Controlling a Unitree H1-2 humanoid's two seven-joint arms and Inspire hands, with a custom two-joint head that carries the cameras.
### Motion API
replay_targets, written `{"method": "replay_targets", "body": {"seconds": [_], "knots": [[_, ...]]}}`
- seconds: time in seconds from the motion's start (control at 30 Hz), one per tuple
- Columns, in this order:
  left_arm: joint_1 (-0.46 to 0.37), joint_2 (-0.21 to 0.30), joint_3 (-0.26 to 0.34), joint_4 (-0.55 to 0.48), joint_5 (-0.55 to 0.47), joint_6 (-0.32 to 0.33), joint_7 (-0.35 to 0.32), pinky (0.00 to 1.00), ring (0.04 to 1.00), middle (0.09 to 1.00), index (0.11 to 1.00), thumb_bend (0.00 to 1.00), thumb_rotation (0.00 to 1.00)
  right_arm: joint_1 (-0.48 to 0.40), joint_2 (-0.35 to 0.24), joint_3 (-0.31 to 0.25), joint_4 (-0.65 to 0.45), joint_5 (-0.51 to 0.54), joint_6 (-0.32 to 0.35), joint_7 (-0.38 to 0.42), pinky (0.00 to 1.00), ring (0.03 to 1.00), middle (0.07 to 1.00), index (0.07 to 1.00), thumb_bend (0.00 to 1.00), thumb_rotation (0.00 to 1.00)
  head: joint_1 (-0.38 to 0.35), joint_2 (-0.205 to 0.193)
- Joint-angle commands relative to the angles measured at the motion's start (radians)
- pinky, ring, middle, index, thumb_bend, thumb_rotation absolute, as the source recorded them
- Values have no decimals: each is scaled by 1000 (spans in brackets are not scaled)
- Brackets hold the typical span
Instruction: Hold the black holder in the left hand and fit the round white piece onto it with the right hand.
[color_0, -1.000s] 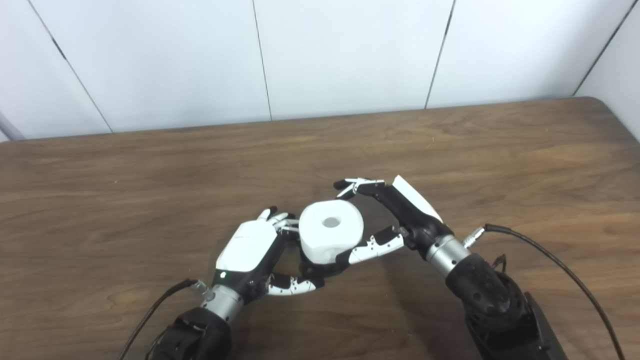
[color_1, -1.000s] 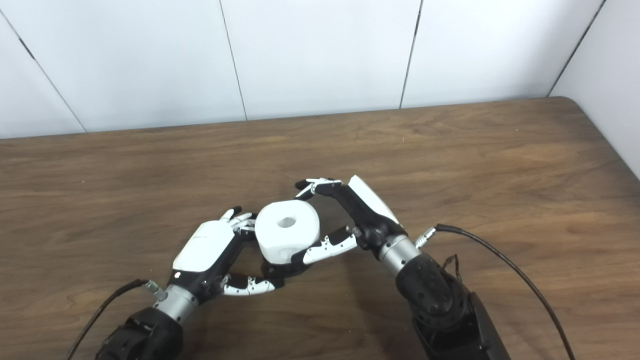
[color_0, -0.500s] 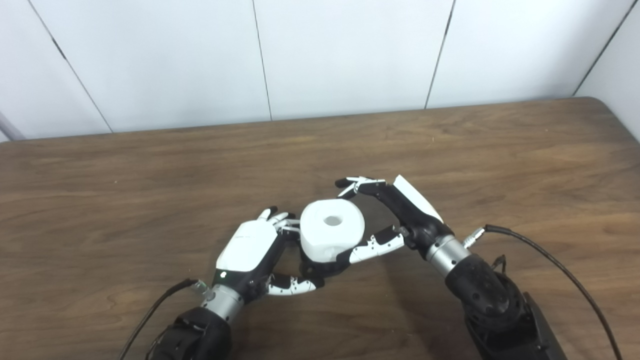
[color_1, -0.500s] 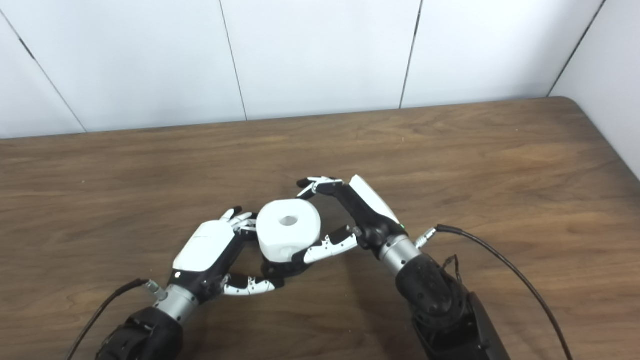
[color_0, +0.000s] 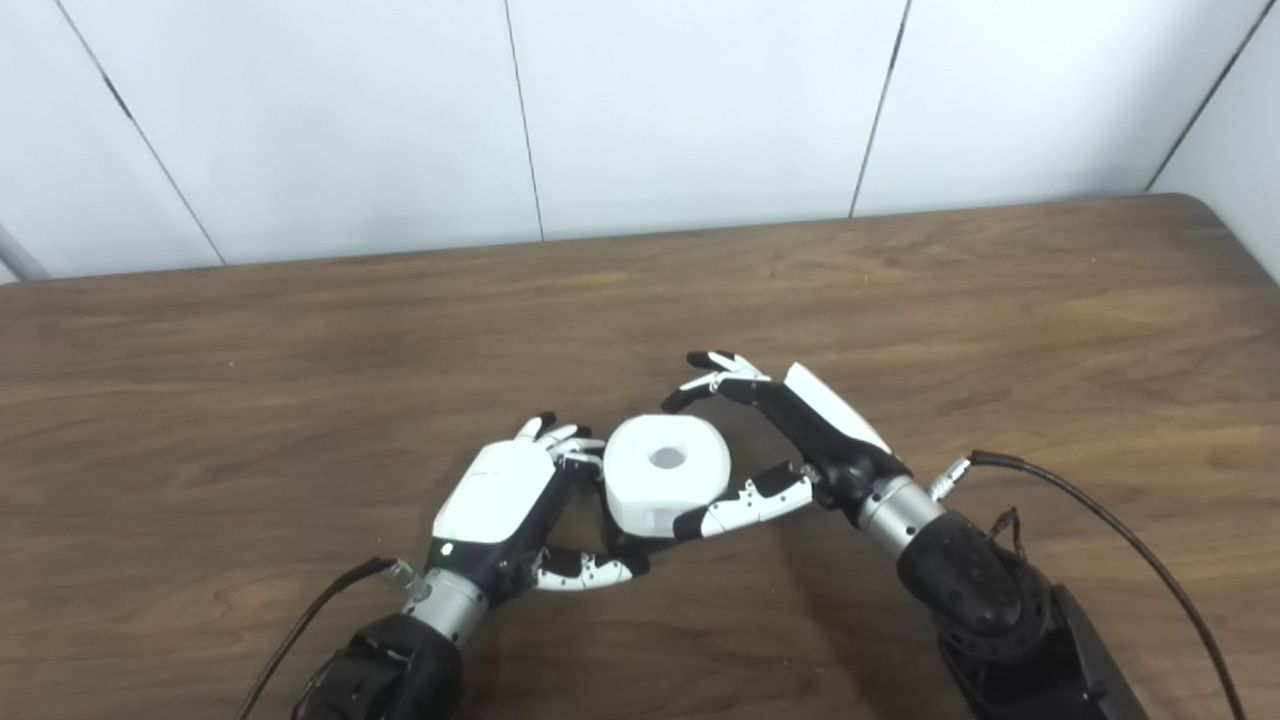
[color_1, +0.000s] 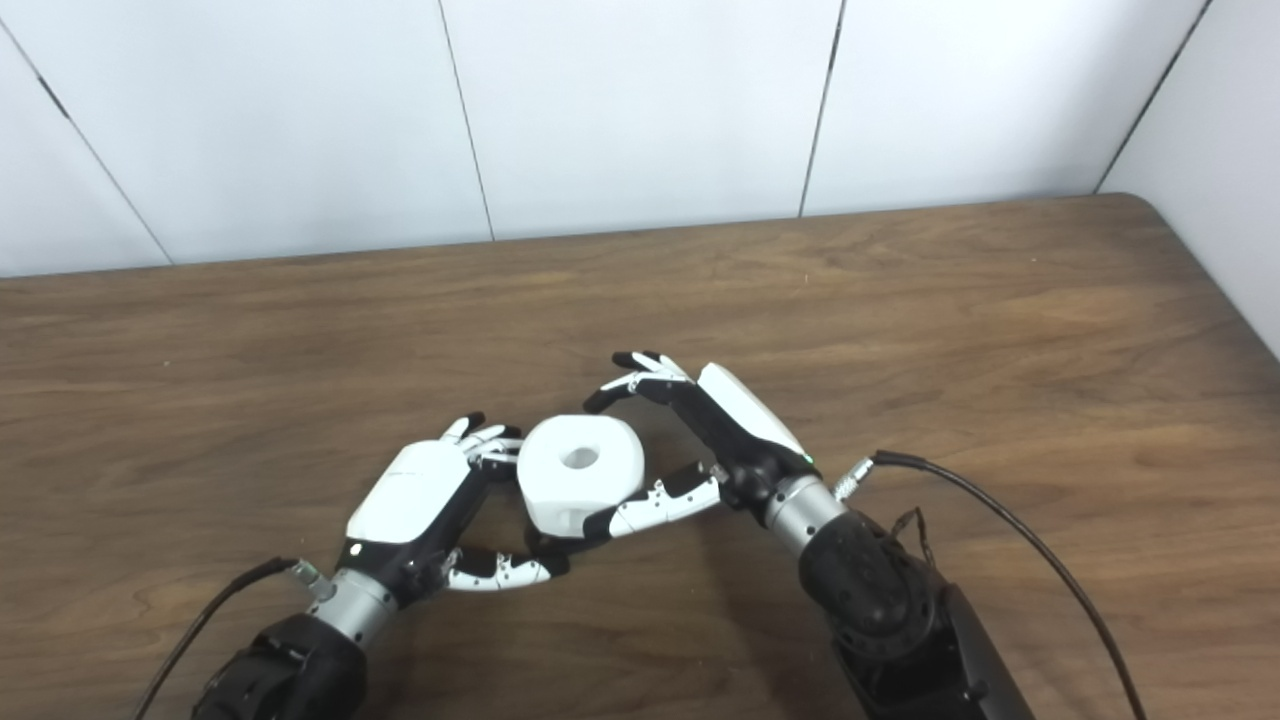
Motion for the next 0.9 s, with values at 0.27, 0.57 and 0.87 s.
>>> {"method": "replay_targets", "body": {"seconds": [0.27, 0.57, 0.87], "knots": [[7, 8, -14, 2, 5, 1, -41, 1000, 901, 792, 485, 522, 52, -25, -24, -13, -58, -6, 25, 26, 949, 1000, 980, 794, 1000, 367, -12, 3], [5, 7, -12, 9, -3, -5, -36, 1000, 897, 787, 484, 522, 52, 15, -61, -59, -126, 14, 46, 34, 948, 1000, 991, 842, 1000, 375, -16, 3], [-3, 13, -4, 13, -7, -1, -43, 1000, 897, 785, 484, 522, 52, 39, -100, -95, -168, 23, 60, 70, 931, 1000, 984, 831, 1000, 387, -19, 2]]}}
